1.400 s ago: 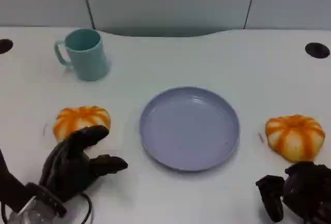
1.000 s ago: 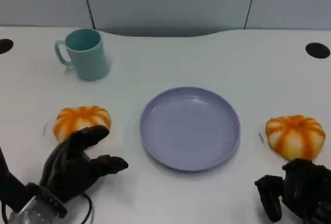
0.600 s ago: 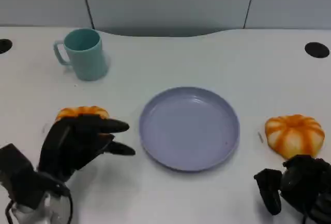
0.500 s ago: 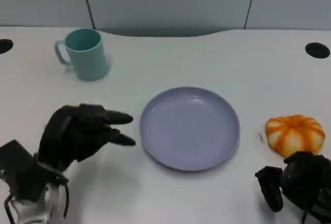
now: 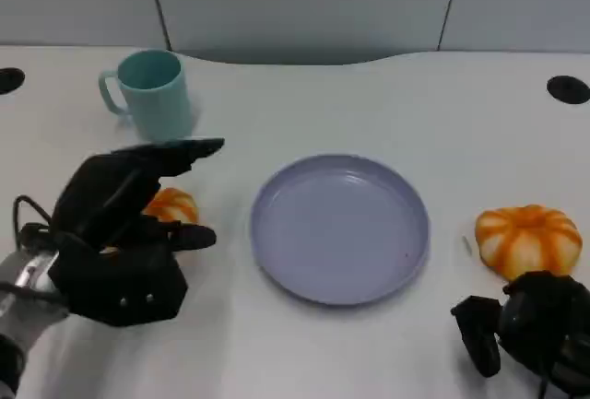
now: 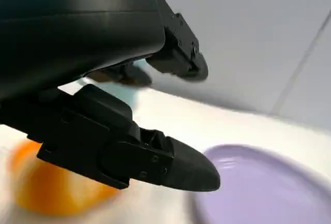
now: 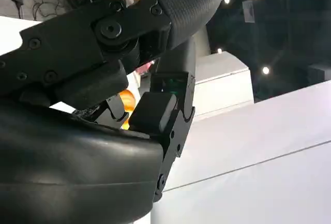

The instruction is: Grasp the bread from the table and place it into the plate.

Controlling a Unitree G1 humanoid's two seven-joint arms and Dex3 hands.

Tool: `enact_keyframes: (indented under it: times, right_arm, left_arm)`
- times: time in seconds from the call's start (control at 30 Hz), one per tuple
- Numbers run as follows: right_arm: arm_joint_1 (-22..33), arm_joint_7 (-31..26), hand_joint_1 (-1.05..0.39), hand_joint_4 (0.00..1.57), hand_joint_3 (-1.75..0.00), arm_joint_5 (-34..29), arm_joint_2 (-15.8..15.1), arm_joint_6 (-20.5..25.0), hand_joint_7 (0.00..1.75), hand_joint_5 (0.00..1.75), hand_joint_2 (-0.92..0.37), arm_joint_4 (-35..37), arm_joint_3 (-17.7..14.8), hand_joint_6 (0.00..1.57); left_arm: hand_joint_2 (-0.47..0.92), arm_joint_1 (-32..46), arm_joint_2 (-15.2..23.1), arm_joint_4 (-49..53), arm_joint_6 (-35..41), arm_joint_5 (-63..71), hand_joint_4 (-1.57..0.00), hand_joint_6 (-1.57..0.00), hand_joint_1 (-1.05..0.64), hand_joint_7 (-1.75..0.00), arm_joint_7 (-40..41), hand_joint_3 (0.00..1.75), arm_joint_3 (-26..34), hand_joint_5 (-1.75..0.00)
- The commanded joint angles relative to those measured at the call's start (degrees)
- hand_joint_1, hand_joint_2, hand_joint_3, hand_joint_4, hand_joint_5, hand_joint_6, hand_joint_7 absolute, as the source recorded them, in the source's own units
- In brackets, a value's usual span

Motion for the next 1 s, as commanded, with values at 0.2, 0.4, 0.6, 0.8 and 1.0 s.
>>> enact_keyframes:
  times: [0.2, 0.4, 0.6, 0.8, 1.0]
  right_arm:
    - [0.96, 2.08, -0.43, 0.82, -0.01, 0.52, -0.46, 0.92, 0.2, 1.75, -0.92, -2.35, -0.44, 1.1]
    - [2.18, 1.36, -0.45, 0.84, -0.03, 0.13, -0.14, -0.21, 0.6, 1.75, -0.92, -4.22, -0.26, 0.99]
    - [3.1, 1.41, -0.43, 0.82, 0.0, 0.79, 0.23, 1.38, 0.13, 1.75, -0.92, -5.63, -0.19, 1.06]
    - [3.6, 1.98, -0.47, 0.82, -0.01, 1.89, 0.99, -0.77, 0.1, 1.75, -0.91, -5.3, -1.4, 1.12]
    - [3.94, 1.68, -0.45, 0.79, -0.02, 1.1, 0.71, -1.07, 0.86, 1.75, -0.92, -5.57, -1.14, 0.93]
  left_arm:
    - [0.92, -6.73, 1.19, 10.27, 11.18, 1.66, 0.0, -0.02, -1.05, 0.0, 3.19, 0.26, -9.81, 0.0]
    - [0.92, -7.99, 0.9, 13.41, 17.63, 2.5, 0.0, 0.0, -1.05, 0.0, 1.71, 0.29, -15.1, 0.0]
    - [0.92, -7.97, -0.16, 15.6, 20.46, -1.95, -0.02, -0.06, -1.05, -0.04, -8.06, 0.24, -14.95, -0.01]
    - [0.92, -7.03, -2.55, 16.45, 22.14, -3.47, -0.01, 0.0, -1.05, -0.73, -11.37, 0.19, -15.56, -1.5]
    - [0.84, -7.21, -5.72, 17.08, 23.95, -2.3, -0.88, -0.28, -0.72, -1.28, -7.85, 0.02, -17.95, -1.21]
